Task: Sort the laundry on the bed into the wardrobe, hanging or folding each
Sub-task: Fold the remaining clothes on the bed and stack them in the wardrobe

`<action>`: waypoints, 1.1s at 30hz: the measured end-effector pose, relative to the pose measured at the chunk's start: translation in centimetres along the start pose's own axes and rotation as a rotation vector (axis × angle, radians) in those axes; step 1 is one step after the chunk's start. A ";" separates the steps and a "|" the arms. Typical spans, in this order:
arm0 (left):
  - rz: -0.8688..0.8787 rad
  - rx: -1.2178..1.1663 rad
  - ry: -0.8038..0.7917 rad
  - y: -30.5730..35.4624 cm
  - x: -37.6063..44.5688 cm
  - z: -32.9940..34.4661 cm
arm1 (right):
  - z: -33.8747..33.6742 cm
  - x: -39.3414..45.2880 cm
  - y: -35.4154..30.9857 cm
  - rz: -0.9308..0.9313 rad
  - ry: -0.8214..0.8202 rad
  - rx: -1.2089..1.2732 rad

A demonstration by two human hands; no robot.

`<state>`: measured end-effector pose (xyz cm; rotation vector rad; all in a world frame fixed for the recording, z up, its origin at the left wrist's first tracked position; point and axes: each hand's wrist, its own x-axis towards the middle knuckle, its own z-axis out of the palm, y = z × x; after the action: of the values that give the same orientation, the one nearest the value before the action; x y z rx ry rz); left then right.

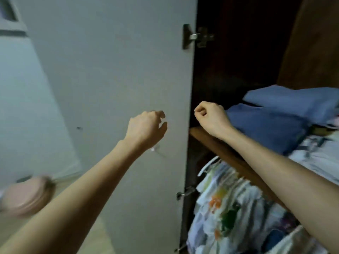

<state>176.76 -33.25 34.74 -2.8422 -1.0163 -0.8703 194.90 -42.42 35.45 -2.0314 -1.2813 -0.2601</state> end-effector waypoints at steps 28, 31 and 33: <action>-1.047 0.514 -0.300 -70.2 -34.2 -16.9 | 57.6 -7.3 -66.2 -0.873 -0.776 0.186; -1.174 0.531 -0.283 -77.1 -33.5 -16.4 | 64.4 -4.8 -70.9 -0.959 -0.825 0.250; -1.250 0.527 -0.289 -80.7 -32.8 -16.8 | 68.1 -3.4 -73.7 -1.012 -0.873 0.248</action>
<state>100.21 8.34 18.03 -1.6976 -2.6021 -0.0429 117.28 18.81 17.96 -1.1099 -2.6556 0.3792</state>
